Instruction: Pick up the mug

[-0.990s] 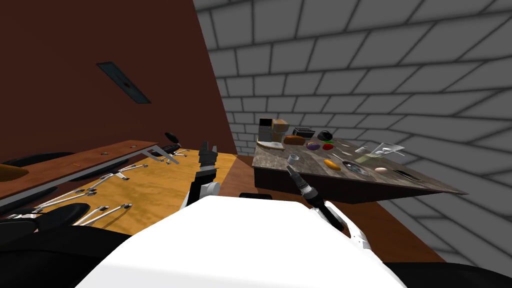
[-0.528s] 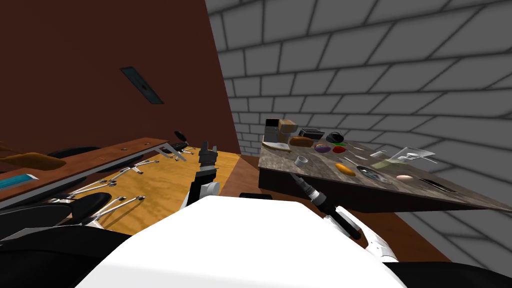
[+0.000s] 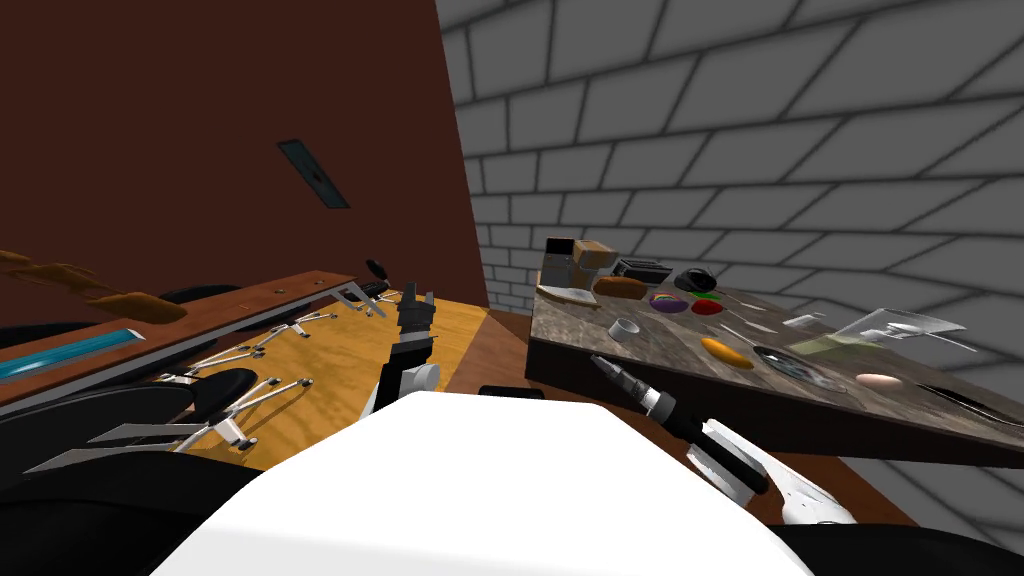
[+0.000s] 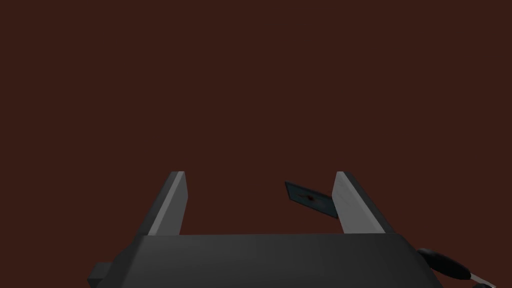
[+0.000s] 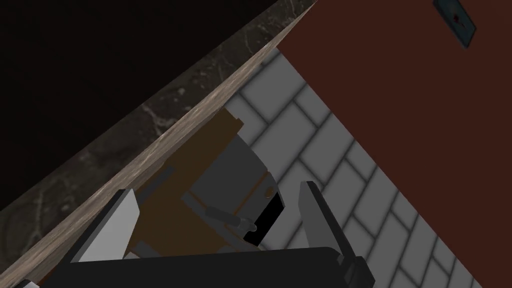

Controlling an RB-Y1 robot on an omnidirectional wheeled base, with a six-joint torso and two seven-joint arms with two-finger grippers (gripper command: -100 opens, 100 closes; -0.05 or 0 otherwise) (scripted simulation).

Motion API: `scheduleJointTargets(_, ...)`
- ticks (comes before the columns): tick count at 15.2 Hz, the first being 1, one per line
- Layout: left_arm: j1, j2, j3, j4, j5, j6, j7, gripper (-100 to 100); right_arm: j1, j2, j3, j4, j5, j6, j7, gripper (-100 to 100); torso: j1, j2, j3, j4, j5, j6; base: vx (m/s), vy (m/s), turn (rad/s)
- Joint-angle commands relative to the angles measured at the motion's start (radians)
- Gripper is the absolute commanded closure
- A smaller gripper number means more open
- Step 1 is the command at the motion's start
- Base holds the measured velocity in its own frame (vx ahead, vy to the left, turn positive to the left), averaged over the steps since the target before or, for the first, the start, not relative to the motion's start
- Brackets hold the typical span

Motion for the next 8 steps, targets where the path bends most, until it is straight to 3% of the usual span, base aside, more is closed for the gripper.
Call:
scheduleJointTargets(1,0.000,0.000,0.000,0.000,0.000,0.000,0.000,0,0.013,-0.050,0.006,0.041,0.007,-0.008,0.009,-100,0.000,0.000,0.000,0.000,0.000,0.000,0.036,0.143,0.151)
scheduleJointTargets(2,0.000,0.000,0.000,0.000,0.000,0.000,0.000,0,0.013,-0.060,0.006,0.041,0.007,-0.008,0.009,-100,0.001,0.000,0.000,0.000,0.000,0.000,0.029,0.091,0.034)
scheduleJointTargets(3,0.000,0.000,0.000,0.000,0.000,0.000,0.000,0,0.017,-0.090,0.019,0.086,0.018,-0.021,0.015,-100,-0.001,0.000,0.000,0.000,0.000,0.001,0.028,0.102,0.121)
scheduleJointTargets(7,0.000,0.000,0.000,0.000,0.000,0.000,0.000,0,0.022,-0.181,0.032,0.142,0.029,-0.033,0.021,-100,-0.001,0.000,0.000,0.000,0.000,0.000,0.035,0.105,0.117)
scheduleJointTargets(8,0.000,0.000,0.000,0.000,0.000,0.000,0.000,0,0.022,-0.183,0.032,0.154,0.029,-0.033,0.021,-100,0.000,-0.001,0.000,0.000,0.000,0.000,0.035,0.076,0.054)
